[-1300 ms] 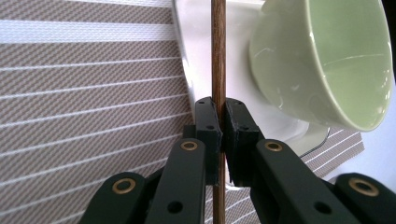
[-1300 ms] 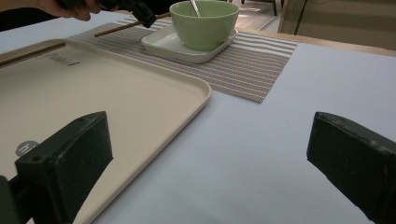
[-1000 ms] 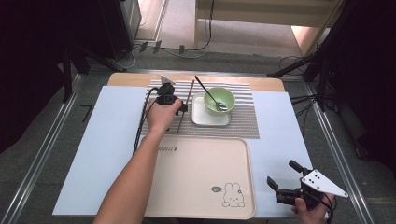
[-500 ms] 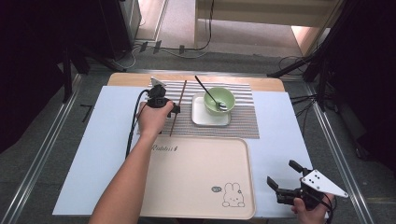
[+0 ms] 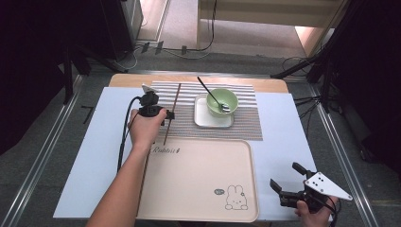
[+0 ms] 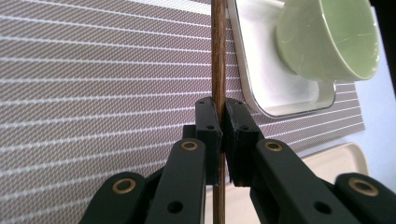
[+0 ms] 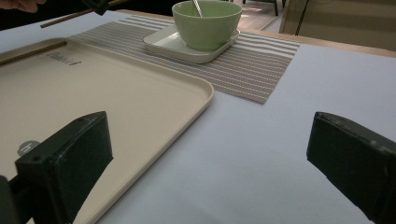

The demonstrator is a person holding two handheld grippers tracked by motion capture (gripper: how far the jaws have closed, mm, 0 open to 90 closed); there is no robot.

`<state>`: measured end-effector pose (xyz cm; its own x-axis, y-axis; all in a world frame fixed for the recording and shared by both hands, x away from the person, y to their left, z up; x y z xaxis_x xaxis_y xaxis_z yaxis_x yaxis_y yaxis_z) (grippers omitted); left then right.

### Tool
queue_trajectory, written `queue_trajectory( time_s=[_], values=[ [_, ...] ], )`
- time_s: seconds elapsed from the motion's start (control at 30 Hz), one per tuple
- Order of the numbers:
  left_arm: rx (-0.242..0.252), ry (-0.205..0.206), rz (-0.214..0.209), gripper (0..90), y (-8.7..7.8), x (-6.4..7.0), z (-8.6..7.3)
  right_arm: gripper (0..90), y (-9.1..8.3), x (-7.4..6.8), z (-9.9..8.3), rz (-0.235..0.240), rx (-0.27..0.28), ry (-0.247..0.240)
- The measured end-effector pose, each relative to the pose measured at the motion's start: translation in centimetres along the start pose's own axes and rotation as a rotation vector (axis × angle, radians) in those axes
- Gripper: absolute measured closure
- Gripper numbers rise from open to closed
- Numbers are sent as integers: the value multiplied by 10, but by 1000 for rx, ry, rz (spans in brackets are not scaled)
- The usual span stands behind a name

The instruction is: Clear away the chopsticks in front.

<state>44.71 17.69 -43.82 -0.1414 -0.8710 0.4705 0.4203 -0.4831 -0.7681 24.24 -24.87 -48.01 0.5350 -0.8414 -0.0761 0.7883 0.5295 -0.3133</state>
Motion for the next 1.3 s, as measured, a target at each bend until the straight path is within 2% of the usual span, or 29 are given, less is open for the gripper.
queue_trajectory(
  time_s=[0.2, 0.47, 0.57, 0.63, 0.93, 1.0, 1.3],
  values=[
    [16, 4, 17, 861, -13, -7, -17, 4, 1, -2, 0, 3, 0, -8],
    [25, -3, 12, 862, -27, -18, -39, 4, 1, -3, 1, 5, -3, -5],
    [39, -22, 5, 862, -33, -23, -51, 4, 2, -4, 1, 8, -5, -10],
    [37, -20, 16, 861, -35, -25, -58, 4, 2, -5, 1, 8, -7, -10],
    [40, -38, 5, 861, -40, -30, -83, 4, 2, -6, 1, 10, -5, -14],
    [46, -52, -4, 861, -40, -31, -88, 4, 2, -6, 1, 11, -5, -13],
    [32, -66, -11, 861, -41, -35, -113, 4, 3, -7, 1, 10, -5, -17]
  ],
)
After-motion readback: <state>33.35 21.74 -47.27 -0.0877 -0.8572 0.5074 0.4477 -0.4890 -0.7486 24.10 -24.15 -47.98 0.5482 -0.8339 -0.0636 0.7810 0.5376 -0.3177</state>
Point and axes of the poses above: each handheld gripper's, and its own axes: y roughly forward along the jaws, z roughly out of its top, x roughly to its right, the point moved 5 cm from there along y, roughly forward along the jaws, and after that the axes turned 1 degree about x, right-handed, at the moved point
